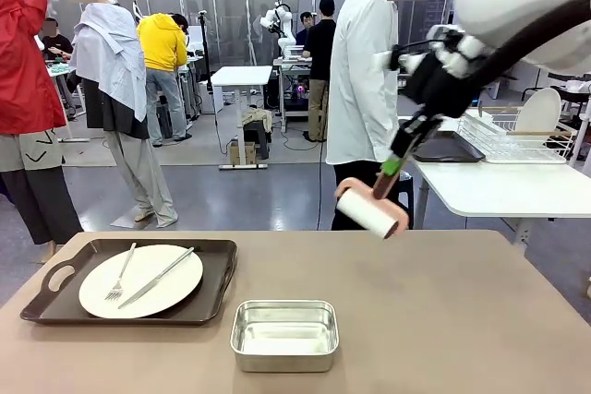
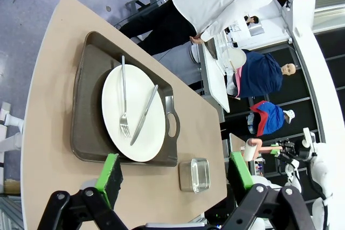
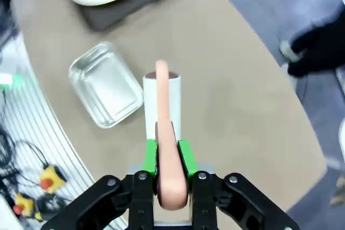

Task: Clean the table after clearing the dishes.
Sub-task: Place the Lint Roller back on top of the Airtight Container.

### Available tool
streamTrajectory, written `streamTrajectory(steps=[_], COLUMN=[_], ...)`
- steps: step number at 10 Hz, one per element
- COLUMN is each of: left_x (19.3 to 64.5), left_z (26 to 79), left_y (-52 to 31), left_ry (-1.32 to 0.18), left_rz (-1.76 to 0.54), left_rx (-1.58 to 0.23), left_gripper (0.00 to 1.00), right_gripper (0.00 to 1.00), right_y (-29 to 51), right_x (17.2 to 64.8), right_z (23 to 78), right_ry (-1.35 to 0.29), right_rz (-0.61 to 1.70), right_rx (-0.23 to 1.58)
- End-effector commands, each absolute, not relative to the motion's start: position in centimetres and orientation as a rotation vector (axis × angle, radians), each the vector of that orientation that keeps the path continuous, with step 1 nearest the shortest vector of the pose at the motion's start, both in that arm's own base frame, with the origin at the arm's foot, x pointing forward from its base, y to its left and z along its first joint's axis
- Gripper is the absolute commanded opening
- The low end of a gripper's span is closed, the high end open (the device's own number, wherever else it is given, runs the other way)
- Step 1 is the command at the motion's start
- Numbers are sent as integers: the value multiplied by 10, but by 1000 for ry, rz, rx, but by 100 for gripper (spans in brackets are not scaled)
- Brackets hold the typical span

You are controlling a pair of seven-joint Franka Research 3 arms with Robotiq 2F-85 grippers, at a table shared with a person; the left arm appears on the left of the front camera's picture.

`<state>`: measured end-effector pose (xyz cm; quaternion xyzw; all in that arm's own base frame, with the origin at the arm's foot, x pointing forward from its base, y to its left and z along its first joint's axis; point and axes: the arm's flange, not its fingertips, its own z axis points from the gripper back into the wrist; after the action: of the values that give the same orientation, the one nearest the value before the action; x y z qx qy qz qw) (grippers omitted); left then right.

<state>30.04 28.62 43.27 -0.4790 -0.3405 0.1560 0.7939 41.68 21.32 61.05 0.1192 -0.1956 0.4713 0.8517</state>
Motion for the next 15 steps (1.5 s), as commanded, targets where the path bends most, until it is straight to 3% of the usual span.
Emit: streamTrajectory(steps=[1, 5, 11, 15], left_x=[296, 296, 296, 296], left_z=[434, 434, 434, 434], left_y=[287, 287, 287, 287], left_ry=[-736, -736, -736, -736], left_rz=[316, 316, 316, 316], left_rx=[-1036, -1036, -1036, -1036], left_gripper=[100, 100, 100, 100], right_gripper=[21, 21, 21, 21], right_y=[253, 327, 323, 395], right_x=[412, 373, 377, 400], right_z=[590, 569, 562, 532], right_ry=[-403, -337, -305, -108], right_rz=[1175, 1407, 1341, 1538], right_rx=[181, 116, 133, 94])
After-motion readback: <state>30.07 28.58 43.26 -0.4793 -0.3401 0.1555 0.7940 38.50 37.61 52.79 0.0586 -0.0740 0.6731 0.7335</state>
